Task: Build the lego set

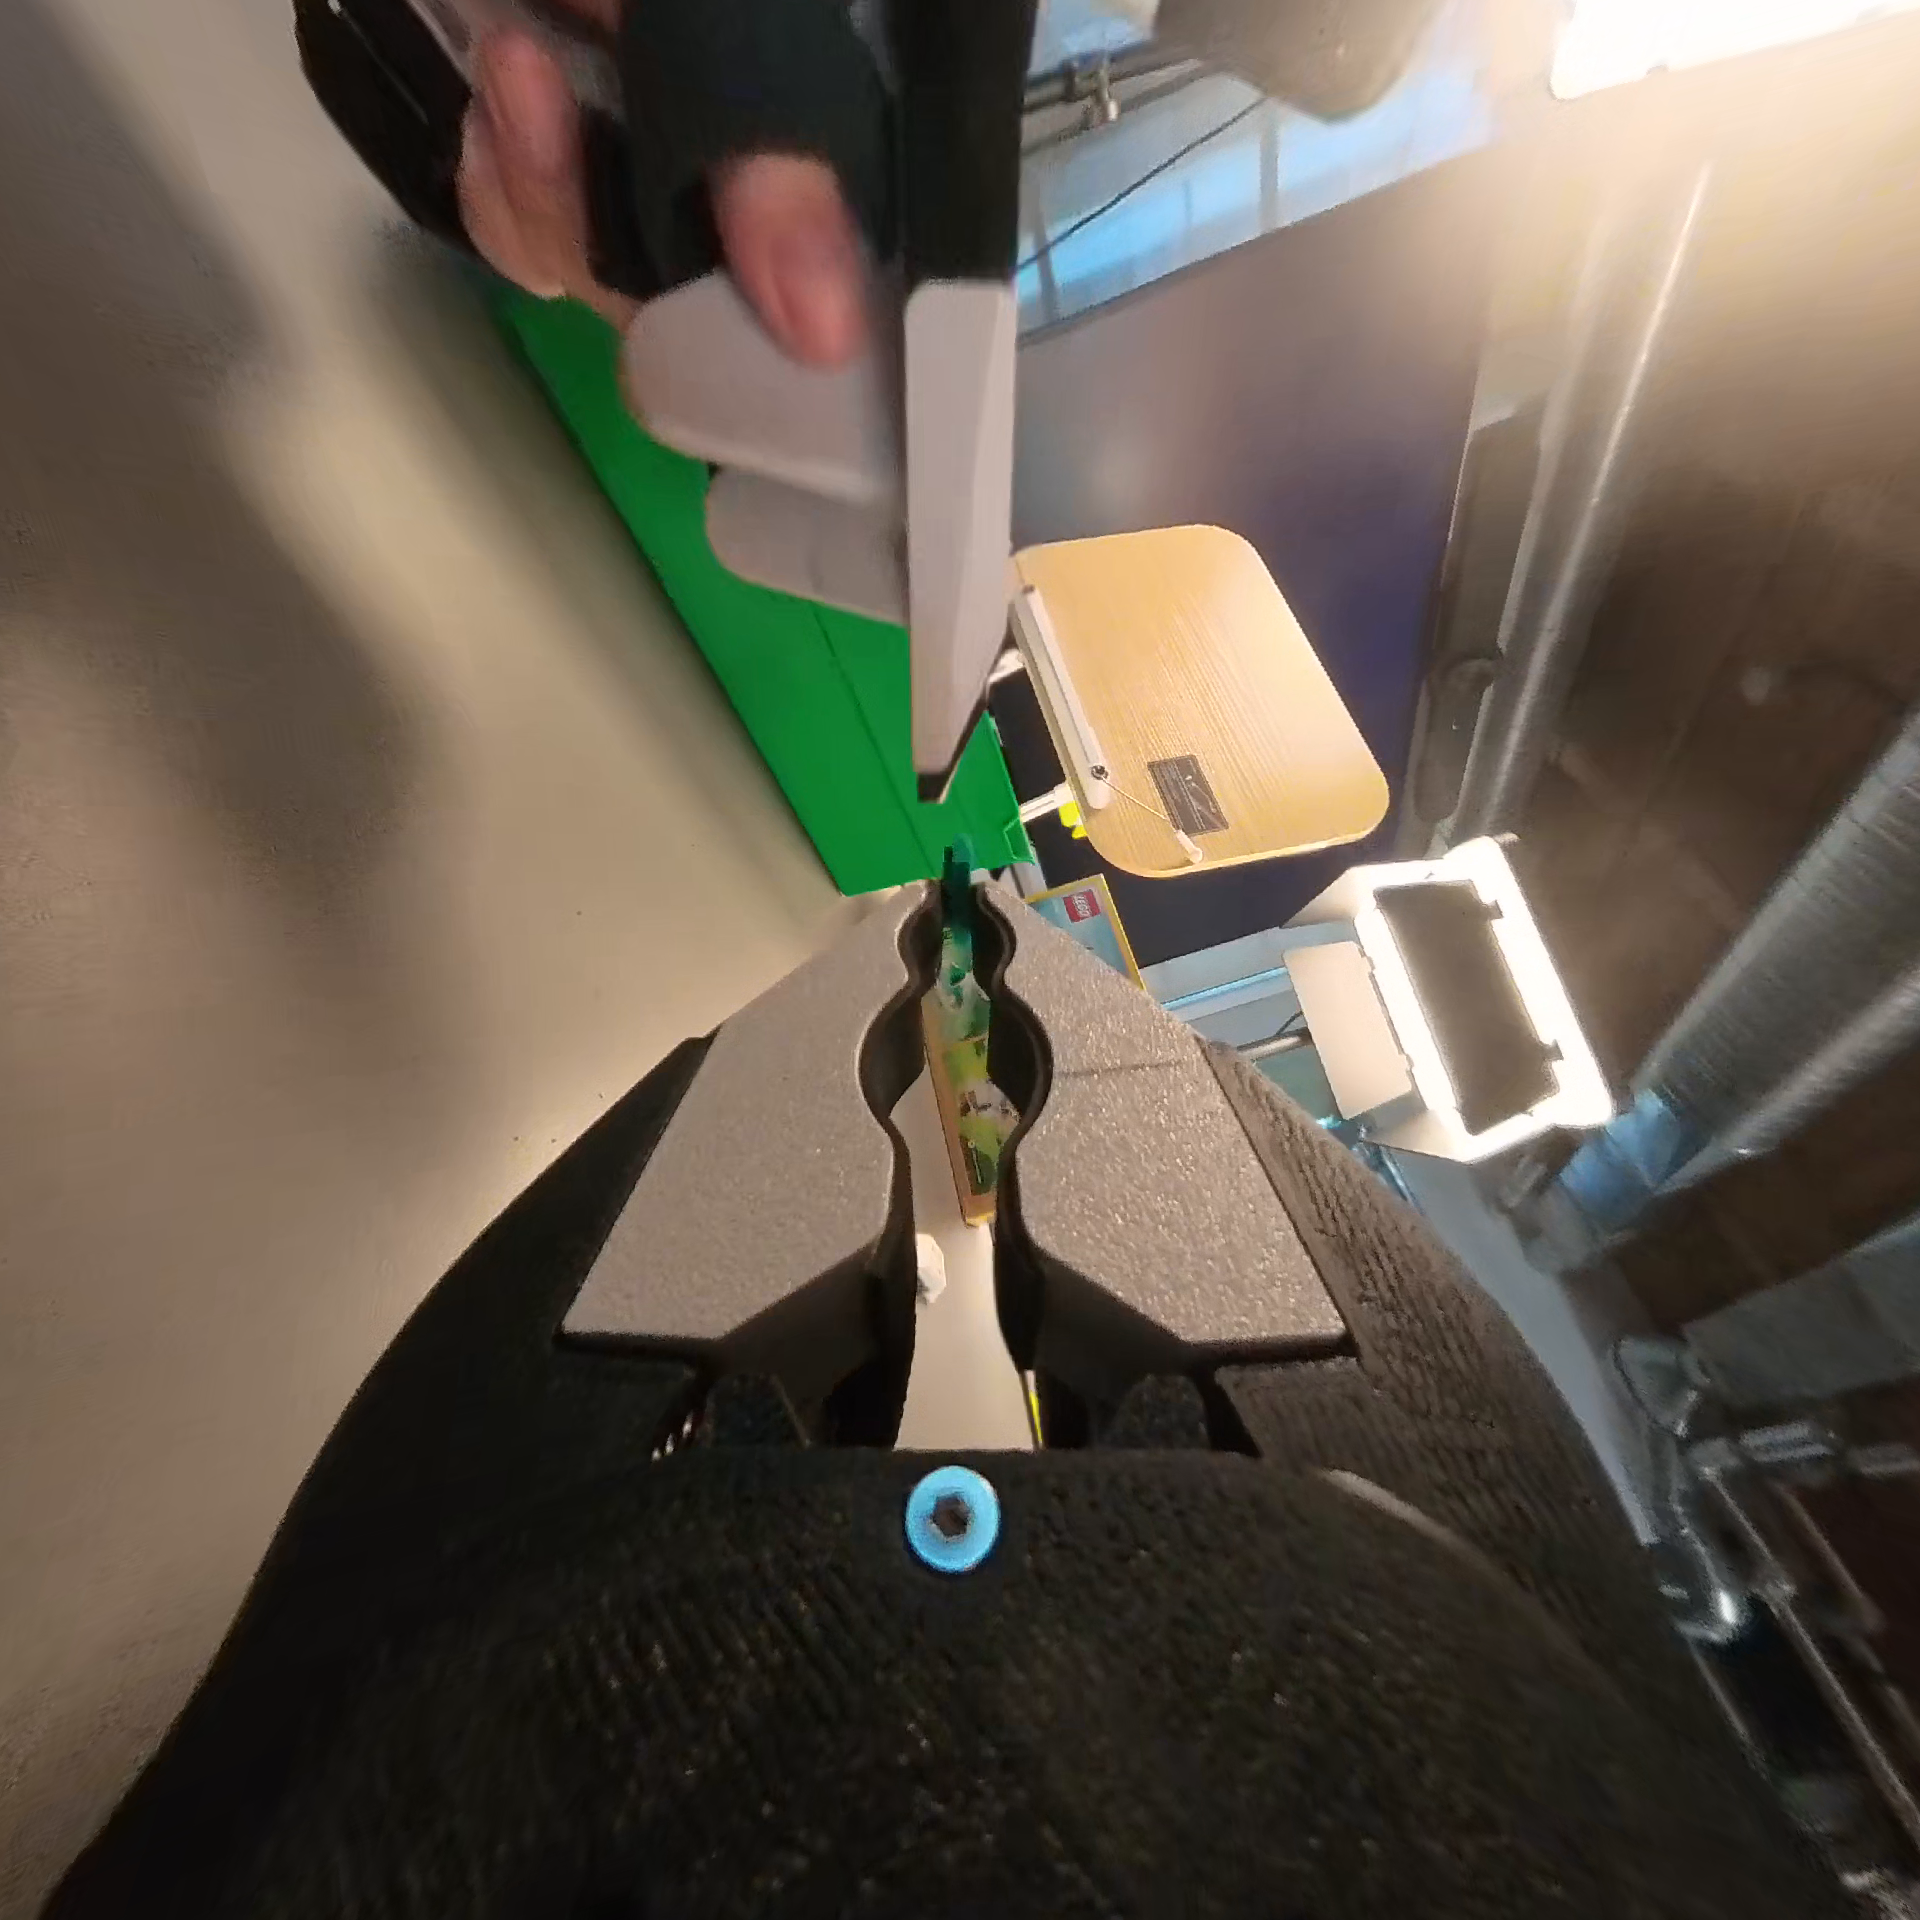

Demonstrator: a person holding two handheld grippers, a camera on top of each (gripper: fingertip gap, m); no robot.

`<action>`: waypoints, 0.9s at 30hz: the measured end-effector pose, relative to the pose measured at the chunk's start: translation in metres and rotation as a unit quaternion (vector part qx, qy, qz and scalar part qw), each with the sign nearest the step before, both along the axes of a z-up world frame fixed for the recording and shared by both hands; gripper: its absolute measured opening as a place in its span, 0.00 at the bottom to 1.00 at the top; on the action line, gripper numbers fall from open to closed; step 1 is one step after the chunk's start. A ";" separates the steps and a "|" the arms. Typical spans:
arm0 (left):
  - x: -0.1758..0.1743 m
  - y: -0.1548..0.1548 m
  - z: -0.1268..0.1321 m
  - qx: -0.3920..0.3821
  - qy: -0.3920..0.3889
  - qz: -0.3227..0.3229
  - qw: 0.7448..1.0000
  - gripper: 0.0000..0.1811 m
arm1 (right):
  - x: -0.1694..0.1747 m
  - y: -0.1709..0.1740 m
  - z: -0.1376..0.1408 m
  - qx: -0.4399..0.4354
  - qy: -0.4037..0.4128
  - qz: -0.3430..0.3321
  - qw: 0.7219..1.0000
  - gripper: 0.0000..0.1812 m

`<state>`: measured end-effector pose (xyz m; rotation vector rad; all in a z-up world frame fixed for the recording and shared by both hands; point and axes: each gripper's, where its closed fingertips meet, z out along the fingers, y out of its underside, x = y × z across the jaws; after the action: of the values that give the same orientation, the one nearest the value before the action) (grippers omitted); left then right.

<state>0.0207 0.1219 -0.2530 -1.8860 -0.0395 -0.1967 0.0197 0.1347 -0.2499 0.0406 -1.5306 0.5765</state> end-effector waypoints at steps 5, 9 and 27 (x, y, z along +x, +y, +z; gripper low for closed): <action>0.005 0.011 -0.006 -0.001 -0.018 -0.002 1.000 0.21 | 0.001 -0.004 -0.004 0.016 0.000 0.005 1.000 0.01; 0.008 0.014 -0.009 0.000 -0.017 -0.011 1.000 0.16 | 0.000 -0.003 -0.006 0.026 0.000 -0.002 1.000 0.01; -0.008 -0.013 0.023 0.027 0.073 0.015 0.997 0.09 | -0.005 0.004 -0.005 0.006 -0.007 -0.010 1.000 0.09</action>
<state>0.0125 0.1086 -0.2302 -1.8397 0.0367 -0.0393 0.0148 0.1388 -0.2549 0.0302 -1.5455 0.5531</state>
